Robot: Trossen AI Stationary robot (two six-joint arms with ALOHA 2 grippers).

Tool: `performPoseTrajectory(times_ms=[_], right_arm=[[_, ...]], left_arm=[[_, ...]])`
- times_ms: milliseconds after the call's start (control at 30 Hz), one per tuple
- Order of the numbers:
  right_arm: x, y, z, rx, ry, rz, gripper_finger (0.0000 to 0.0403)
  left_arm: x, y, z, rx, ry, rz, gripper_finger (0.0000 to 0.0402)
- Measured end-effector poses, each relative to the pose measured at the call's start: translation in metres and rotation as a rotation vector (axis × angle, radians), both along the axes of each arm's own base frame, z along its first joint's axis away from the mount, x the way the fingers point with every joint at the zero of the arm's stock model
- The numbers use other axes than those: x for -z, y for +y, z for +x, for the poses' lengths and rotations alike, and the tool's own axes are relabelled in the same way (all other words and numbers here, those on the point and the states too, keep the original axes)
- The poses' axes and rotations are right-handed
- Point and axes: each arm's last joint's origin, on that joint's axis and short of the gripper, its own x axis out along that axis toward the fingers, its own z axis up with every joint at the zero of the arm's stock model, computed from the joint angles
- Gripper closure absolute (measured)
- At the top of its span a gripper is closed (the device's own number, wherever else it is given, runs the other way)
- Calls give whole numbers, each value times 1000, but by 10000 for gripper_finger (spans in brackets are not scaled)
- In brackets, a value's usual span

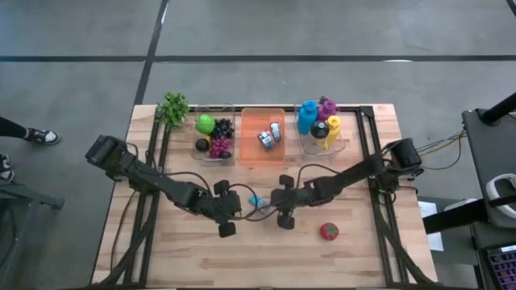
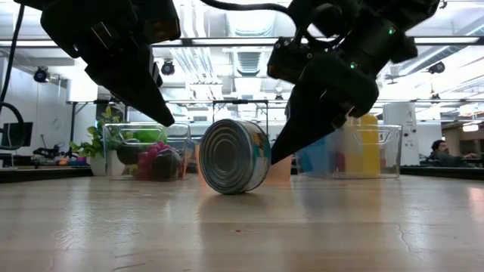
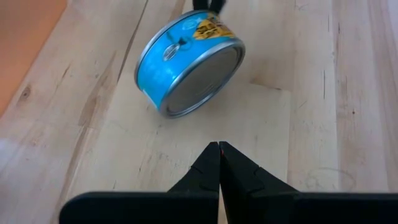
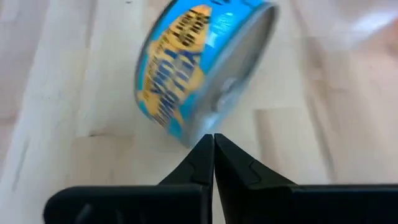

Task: Pick & Place Food Item
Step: Put the yellow and blue tuna can into the orange bin

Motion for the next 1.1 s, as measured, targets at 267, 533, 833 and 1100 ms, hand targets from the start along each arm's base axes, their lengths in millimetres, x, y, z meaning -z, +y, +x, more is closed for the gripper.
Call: performPoseTrajectory(times_ms=[267,533,833,1100], right_arm=[[-30,-1,-20,181,-11,-154,394],[-47,19,-25,134,-65,-145,394],[-56,30,-21,125,-98,-109,394],[-56,32,-20,132,-111,-92,394]], left_arm=[[0,0,0,0,0,0,398],[0,0,0,0,1,1,398],[0,0,0,-2,-4,2,398],[0,0,0,-19,-5,-12,398]])
